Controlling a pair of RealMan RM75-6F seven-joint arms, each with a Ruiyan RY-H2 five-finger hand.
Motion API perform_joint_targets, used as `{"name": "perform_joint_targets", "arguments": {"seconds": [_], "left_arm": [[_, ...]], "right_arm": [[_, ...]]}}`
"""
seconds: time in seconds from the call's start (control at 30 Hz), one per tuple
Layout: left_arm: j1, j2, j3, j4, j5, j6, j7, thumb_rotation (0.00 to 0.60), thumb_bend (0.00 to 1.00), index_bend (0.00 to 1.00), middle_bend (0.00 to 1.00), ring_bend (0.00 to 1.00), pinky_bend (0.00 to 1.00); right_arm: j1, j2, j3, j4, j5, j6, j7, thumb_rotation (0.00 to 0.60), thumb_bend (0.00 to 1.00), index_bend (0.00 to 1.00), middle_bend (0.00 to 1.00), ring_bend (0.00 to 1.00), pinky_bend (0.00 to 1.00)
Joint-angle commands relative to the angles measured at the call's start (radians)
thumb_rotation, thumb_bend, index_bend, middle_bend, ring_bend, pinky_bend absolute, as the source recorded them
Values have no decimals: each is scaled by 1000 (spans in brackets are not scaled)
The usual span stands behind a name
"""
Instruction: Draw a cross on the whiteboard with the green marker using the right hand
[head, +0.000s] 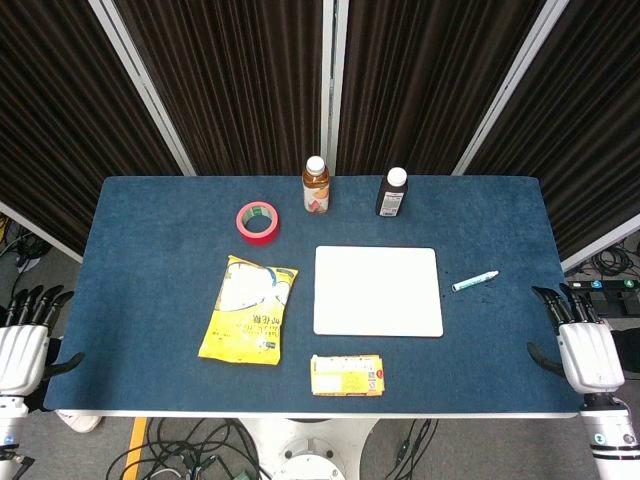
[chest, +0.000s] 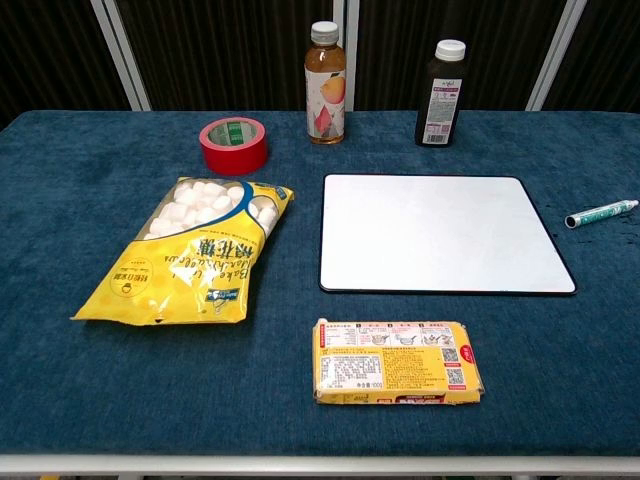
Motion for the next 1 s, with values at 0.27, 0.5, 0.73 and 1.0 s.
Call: {"name": "perform_joint_targets", "arguments": {"seconds": [0.27, 0.5, 0.73, 1.0], "left_arm": [[7, -23, 0, 19, 0, 8, -5, 600, 41, 143, 88, 15, 0], [0, -39, -11, 29, 1, 12, -4, 600, 41, 143, 88, 14, 0], [-1, -39, -11, 23, -7, 3, 3, 600, 41, 143, 88, 15, 0], [-3, -31, -9, 9, -25, -19, 16, 600, 40, 146, 88, 15, 0]], "right_arm": [[-1, 10, 0, -10, 2, 1, 8, 600, 147, 111, 185, 69, 142], [81, -17, 50, 61, 66, -111, -35, 600, 185, 189, 228, 70, 118], [252, -126, 79, 255, 123, -365, -58, 600, 217, 278, 300, 76, 104], [389, -310, 62, 526, 123, -527, -114, 600, 218, 351, 338, 82, 90]]}}
